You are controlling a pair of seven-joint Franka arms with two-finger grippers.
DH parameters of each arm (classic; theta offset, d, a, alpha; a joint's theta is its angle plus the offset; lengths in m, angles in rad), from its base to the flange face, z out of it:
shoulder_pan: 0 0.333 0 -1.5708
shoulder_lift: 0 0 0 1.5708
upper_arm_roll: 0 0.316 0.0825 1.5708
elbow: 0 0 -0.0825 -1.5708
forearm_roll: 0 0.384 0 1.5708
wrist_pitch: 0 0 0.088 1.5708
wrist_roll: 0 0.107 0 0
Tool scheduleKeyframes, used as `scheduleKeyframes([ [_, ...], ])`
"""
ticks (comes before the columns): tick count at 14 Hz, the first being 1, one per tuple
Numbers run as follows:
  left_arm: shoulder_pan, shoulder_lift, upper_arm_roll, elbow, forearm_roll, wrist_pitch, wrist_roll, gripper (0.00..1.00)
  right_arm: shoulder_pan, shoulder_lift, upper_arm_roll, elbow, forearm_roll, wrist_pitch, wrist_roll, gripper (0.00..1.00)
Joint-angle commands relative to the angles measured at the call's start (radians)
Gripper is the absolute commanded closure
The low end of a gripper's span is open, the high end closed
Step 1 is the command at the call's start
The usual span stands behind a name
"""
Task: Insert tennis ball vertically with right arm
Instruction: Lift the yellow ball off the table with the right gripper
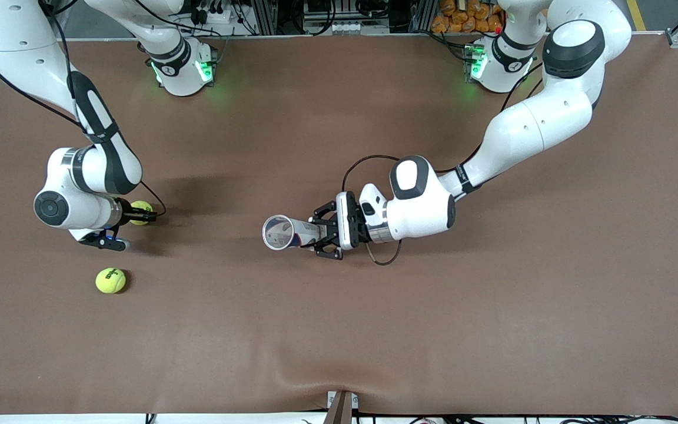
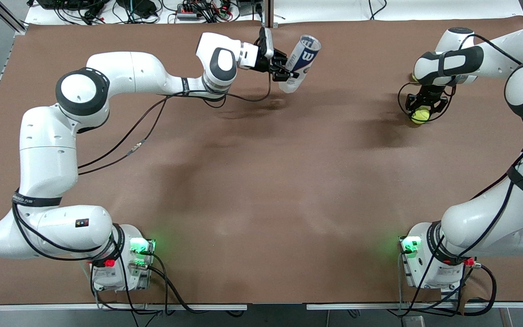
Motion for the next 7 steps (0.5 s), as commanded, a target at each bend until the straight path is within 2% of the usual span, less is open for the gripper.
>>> scheduleKeyframes([
  [1,0.017,0.037,-0.024,0.008,-0.026,0.007,0.026,0.5,-0.013,-0.05,0.015,-0.005,0.025,-0.024,-0.008,1.0],
  [7,0.023,0.047,-0.041,0.01,-0.039,0.005,0.049,0.5,0.006,-0.197,0.074,0.155,0.045,-0.319,-0.006,1.0],
])
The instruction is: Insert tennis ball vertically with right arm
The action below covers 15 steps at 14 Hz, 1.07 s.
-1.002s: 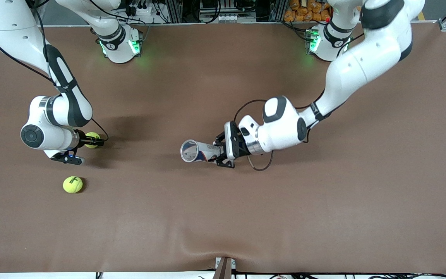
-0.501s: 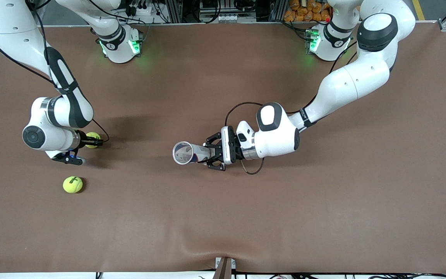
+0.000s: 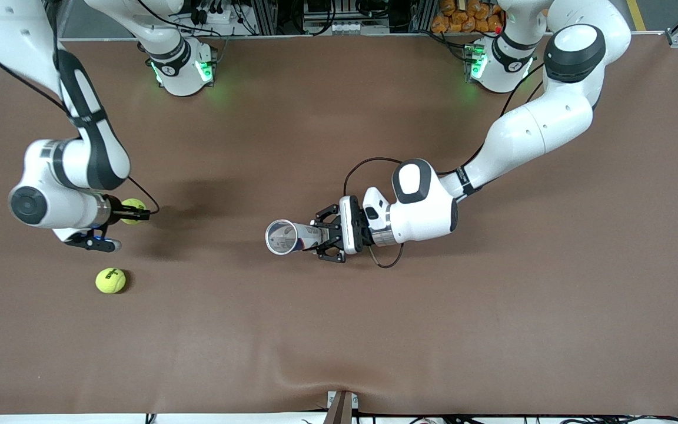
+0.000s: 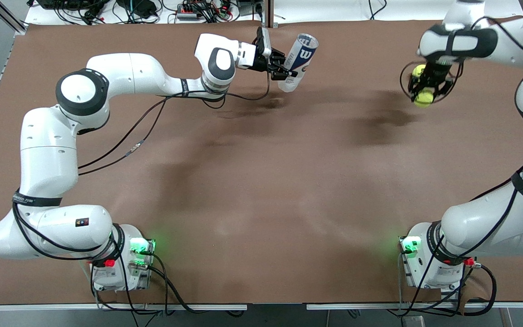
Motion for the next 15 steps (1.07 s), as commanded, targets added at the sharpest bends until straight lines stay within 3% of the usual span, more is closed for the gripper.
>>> scheduleKeyframes([
  [1,0.004,0.015,-0.027,0.008,-0.053,0.006,0.045,0.5,0.0,-0.085,0.039,0.07,0.061,-0.11,-0.004,1.0],
  [4,0.012,0.019,-0.025,0.007,-0.056,0.004,0.051,0.49,0.028,-0.109,0.044,0.186,0.185,-0.213,0.006,1.0],
  [7,0.0,0.005,-0.025,0.008,-0.106,0.004,0.073,0.49,0.052,-0.109,0.044,0.231,0.238,-0.253,0.009,1.0],
  [8,-0.013,0.01,-0.025,0.019,-0.157,0.004,0.133,0.49,0.063,-0.11,0.044,0.24,0.244,-0.255,0.035,1.0],
  [11,-0.048,0.016,-0.022,0.066,-0.558,-0.016,0.535,0.48,0.121,-0.11,0.044,0.273,0.252,-0.261,0.196,1.0],
  [15,-0.057,0.018,-0.004,0.062,-0.737,-0.063,0.73,0.47,0.12,-0.11,0.043,0.273,0.336,-0.278,0.213,1.0],
])
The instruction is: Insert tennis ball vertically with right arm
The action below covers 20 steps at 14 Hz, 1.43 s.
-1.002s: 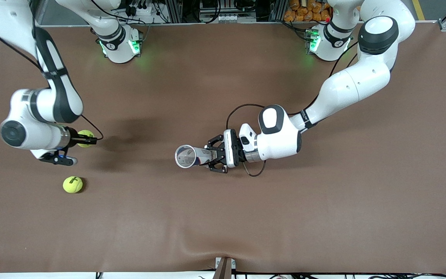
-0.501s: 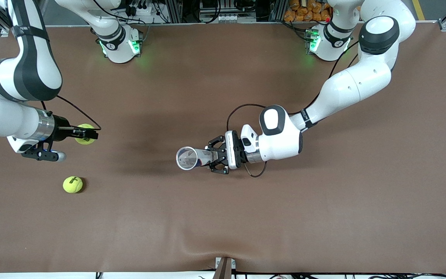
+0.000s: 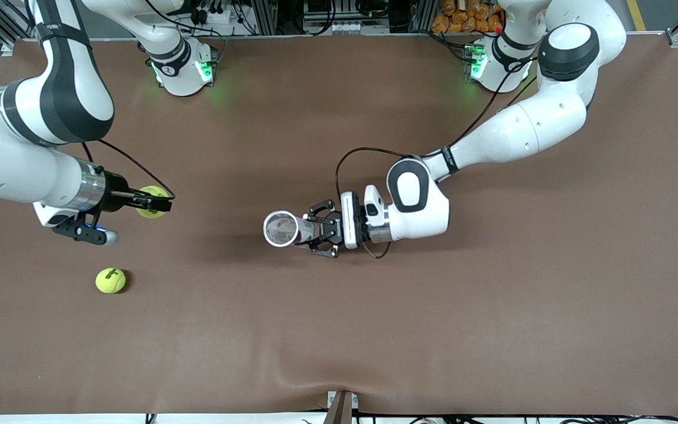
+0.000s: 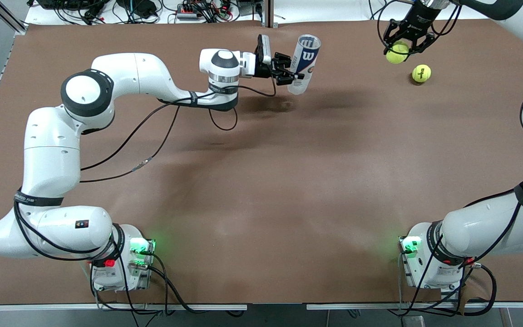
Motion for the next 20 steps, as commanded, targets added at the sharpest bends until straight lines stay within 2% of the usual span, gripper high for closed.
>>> scheduleKeyframes([
  [1,-0.021,0.016,0.014,0.026,-0.109,-0.026,0.132,0.47,-0.01,0.005,-0.006,0.02,0.048,-0.025,0.014,1.0],
  [9,-0.095,0.021,0.075,0.034,-0.411,-0.049,0.47,0.46,-0.016,0.006,-0.009,0.016,0.048,-0.036,0.014,1.0],
  [12,-0.153,0.028,0.142,0.099,-0.575,-0.19,0.603,0.45,-0.021,0.006,-0.01,0.013,0.051,-0.036,0.014,1.0],
  [15,-0.194,0.022,0.185,0.11,-0.716,-0.241,0.711,0.44,-0.019,0.006,-0.009,0.013,0.058,-0.037,0.016,1.0],
  [17,-0.228,0.009,0.227,0.113,-0.726,-0.241,0.719,0.43,-0.019,0.006,-0.009,0.014,0.08,-0.037,0.016,1.0],
  [20,-0.253,0.01,0.241,0.124,-0.729,-0.241,0.714,0.42,-0.019,0.006,-0.01,0.013,0.101,-0.037,0.041,1.0],
])
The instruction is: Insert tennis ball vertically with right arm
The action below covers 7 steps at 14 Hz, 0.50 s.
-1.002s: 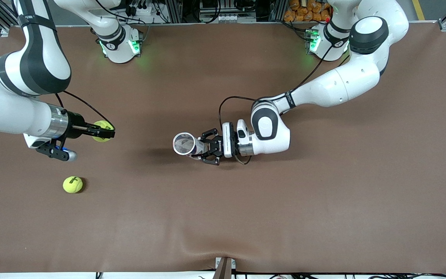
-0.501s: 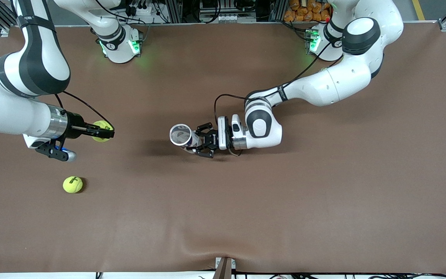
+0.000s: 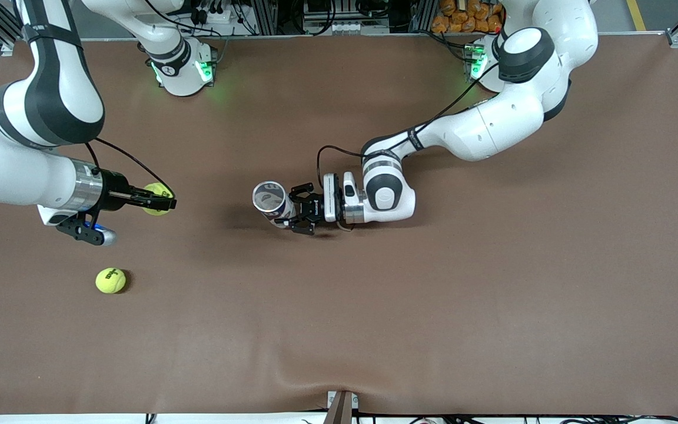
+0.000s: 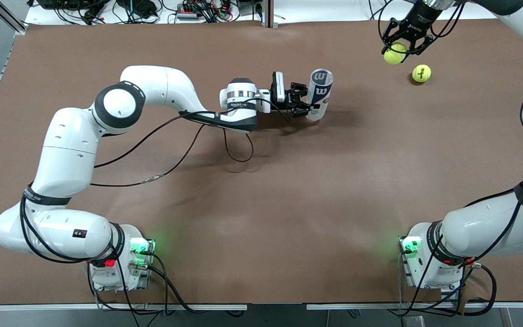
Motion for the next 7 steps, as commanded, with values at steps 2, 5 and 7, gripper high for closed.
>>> scheduleKeyframes([
  [2,-0.041,-0.001,0.027,0.027,-0.04,-0.016,0.027,0.42,0.0,0.003,0.009,0.014,0.028,-0.014,0.137,1.0],
  [5,-0.061,-0.006,0.054,0.031,-0.051,-0.018,0.027,0.42,0.016,0.005,0.01,0.014,0.034,-0.013,0.23,1.0],
  [7,-0.082,-0.004,0.064,0.056,-0.066,-0.018,0.027,0.42,0.048,0.005,0.01,0.011,0.103,-0.017,0.296,1.0],
])
